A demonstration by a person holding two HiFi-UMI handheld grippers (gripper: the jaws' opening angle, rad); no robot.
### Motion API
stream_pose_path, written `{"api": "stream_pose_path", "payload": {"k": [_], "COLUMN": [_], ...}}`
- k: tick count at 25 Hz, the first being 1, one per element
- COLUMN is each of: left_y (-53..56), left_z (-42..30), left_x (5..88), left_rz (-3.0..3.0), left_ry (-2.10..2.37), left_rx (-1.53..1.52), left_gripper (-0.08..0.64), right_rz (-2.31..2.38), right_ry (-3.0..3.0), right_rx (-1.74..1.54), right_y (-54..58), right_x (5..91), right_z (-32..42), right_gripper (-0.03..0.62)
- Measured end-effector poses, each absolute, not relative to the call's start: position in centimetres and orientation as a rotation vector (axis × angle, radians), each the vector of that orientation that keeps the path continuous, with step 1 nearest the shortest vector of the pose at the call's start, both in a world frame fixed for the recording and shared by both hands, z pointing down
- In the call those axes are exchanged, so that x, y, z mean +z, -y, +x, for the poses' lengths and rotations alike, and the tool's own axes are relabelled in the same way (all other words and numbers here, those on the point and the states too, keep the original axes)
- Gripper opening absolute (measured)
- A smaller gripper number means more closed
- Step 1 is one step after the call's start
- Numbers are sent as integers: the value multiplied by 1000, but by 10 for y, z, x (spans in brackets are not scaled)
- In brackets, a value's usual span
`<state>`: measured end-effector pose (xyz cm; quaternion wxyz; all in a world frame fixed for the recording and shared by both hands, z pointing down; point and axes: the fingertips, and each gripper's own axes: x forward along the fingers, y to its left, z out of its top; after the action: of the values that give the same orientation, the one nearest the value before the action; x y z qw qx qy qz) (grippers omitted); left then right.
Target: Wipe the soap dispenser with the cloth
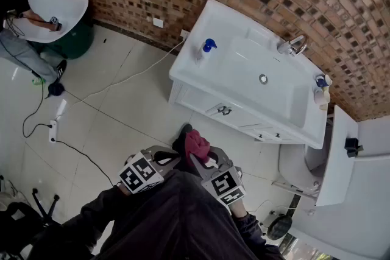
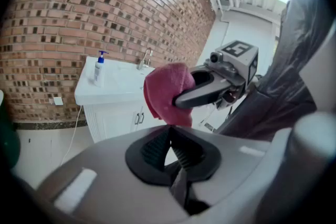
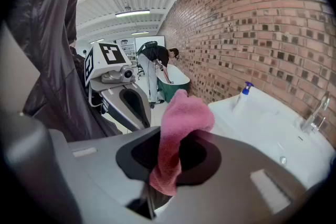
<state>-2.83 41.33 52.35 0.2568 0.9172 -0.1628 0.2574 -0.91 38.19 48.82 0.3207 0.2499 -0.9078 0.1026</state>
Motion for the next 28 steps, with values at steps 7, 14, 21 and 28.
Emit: {"api": "stream_pose_path", "payload": {"k": [7,14,21,28], "left_y": [-296,-226,-164,-110], "left_z": [10,17,5,-19], "left_x": [517,519,514,503], "left_rz": [2457,2412,2444,2505], "left_ry": [478,571,567,535], "left_rx": [703,723,703,674], "left_gripper": [0,0,0,0], "right_rz": [635,617,643,560], "right_ry": [2380,2429,2354,2234], "right_rx": [239,271,195,142], "right_y": [-254,-174,-87,-23], "right_x": [478,473,458,455], "right_z": [37,49,41,10], "right_gripper": [60,60,60,61]}}
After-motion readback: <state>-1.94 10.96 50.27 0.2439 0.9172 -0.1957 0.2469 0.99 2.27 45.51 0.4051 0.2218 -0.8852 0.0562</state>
